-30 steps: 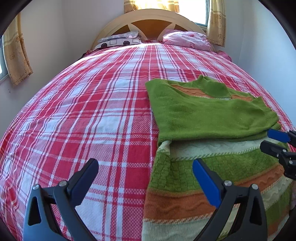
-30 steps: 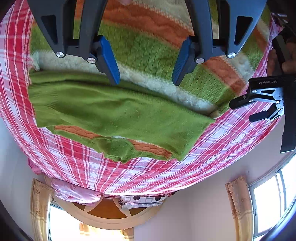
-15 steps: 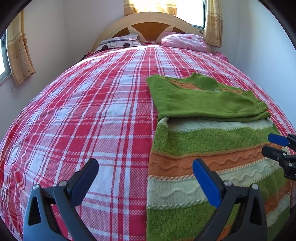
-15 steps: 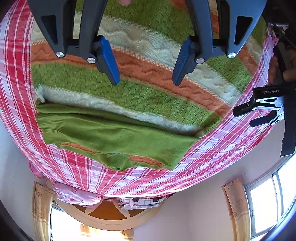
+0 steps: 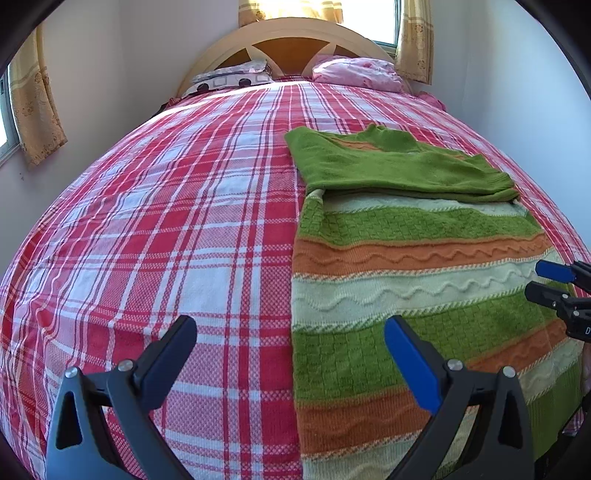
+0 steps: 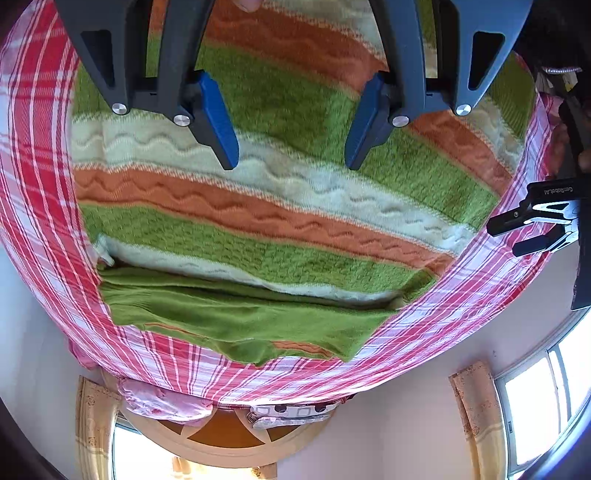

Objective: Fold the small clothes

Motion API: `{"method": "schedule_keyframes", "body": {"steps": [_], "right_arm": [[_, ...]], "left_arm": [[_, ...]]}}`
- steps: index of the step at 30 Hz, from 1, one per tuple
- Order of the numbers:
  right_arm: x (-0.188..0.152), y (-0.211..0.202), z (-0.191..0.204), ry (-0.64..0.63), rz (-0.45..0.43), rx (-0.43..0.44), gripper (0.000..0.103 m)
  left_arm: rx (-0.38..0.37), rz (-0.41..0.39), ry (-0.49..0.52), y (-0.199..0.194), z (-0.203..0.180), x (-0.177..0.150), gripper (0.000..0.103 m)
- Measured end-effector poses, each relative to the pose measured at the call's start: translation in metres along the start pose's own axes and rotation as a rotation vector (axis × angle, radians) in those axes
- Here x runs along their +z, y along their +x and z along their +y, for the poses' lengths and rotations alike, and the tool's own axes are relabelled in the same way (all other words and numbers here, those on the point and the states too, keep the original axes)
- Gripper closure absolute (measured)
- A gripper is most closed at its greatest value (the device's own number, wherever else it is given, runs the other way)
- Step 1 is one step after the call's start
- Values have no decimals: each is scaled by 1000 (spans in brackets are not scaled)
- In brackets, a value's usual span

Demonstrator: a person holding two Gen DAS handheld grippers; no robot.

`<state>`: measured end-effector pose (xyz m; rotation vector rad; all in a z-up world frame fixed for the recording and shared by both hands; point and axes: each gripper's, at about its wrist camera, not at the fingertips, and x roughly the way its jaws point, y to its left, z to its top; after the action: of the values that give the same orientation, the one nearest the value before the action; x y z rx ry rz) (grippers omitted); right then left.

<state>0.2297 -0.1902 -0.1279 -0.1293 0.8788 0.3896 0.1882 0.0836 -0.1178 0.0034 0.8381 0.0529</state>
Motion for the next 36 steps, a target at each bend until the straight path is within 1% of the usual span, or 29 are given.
{"method": "schedule_keyframes", "body": {"steps": [6,13,19,22,23,24,25,27,28,29,30,36], "right_arm": [[-20,-12,-4,3,16,-24,42],[-40,-25,-9,19,28,-52,42],[-56,-35,-12,35,35,-63,42],[-66,-42,-14,43,38,-66,42],[-70,-45,-14,47,40,-66,42],[-73,-47,-15,50,41,-66,42],[-77,-50,-15,53,42,-65,42],[-84,-56,-16,56,45,-73,42],[-87,-59,-15,54,43,-78,42],[-91,-63,-15,52,38,-87,42],[-95,-67,-14,49,37,-97,42],[-115,-78,-14,50,48,-129,42]], "left_arm": [[-25,25,10,-9,-4,-16,0],[-43,57,37,-17,-9,-44,0],[-55,69,16,-25,-7,-57,1],[-70,72,25,-32,-8,-64,4],[-76,72,24,-34,-9,-66,7],[-94,77,18,-36,-8,-69,12],[-113,93,10,-37,-7,-71,15],[-149,128,-12,-37,-4,-77,23],[-165,145,-22,-36,-3,-82,25],[-175,156,-23,-37,-4,-86,31],[-176,163,-19,-38,-5,-90,33],[-205,173,0,-52,-12,-104,38]]}}
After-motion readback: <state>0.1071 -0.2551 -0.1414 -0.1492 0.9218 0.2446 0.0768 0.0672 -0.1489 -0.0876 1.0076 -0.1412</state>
